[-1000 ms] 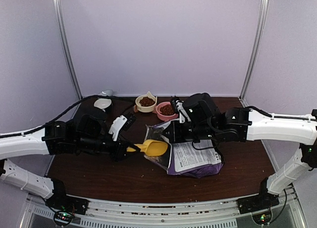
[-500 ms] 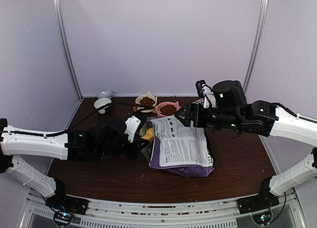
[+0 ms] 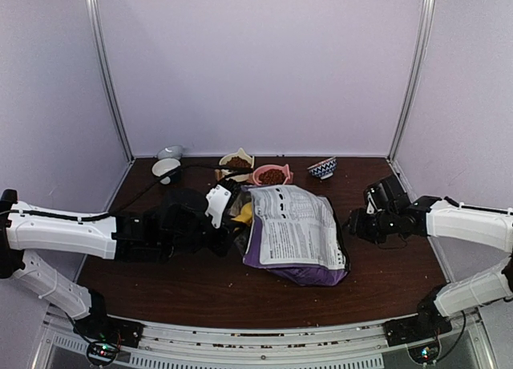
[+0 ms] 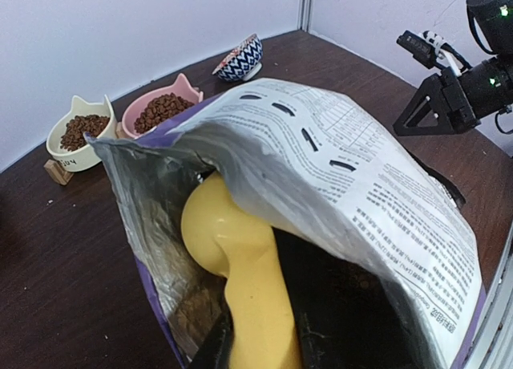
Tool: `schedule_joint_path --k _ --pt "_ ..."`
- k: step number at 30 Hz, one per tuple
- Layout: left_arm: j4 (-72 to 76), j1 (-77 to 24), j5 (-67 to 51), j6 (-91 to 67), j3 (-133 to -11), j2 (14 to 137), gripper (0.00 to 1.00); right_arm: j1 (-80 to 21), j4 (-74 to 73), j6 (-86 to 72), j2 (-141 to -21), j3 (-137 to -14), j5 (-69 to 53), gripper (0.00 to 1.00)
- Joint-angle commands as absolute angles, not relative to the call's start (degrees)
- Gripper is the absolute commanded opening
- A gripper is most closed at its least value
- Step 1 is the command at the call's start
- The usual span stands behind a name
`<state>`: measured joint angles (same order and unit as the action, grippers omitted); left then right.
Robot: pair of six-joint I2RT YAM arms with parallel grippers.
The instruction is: Serve the pet food
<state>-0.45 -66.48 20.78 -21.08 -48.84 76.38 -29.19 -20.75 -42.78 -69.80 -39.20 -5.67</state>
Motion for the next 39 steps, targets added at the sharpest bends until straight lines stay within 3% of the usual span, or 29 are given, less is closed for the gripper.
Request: schedule_joint_path --k 1,13,19,26,33,39 --pt "5.29 -66.44 21.45 -20.49 -49.65 76.20 0.00 -27.99 -14.74 -42.54 -71.72 -38.95 -9.43 0.49" --pt "7.40 -66.42 20.40 -18.87 -48.94 76.11 0.00 -27.60 -10.30 -39.26 -78.83 -41.59 -14.41 0.44" --pt "16.20 -66.00 19.63 -10.15 -47.00 77.95 0.00 -27.69 -10.31 -34.35 -83.71 -43.64 -22.08 0.16" --pt "26.46 -65.92 26.21 -2.88 -50.51 87.61 0.00 -27.77 -9.83 -32.41 -84.90 -44.39 -25.16 0.01" --pt "30.54 -64.51 29.55 -0.99 -54.77 94.80 0.00 -27.99 -8.77 -31.88 -85.77 -44.87 -27.25 0.00" --pt "20.82 -62.49 20.90 -4.21 -60.35 98.08 0.00 -28.21 -8.75 -32.44 -86.13 -45.32 -27.00 0.00"
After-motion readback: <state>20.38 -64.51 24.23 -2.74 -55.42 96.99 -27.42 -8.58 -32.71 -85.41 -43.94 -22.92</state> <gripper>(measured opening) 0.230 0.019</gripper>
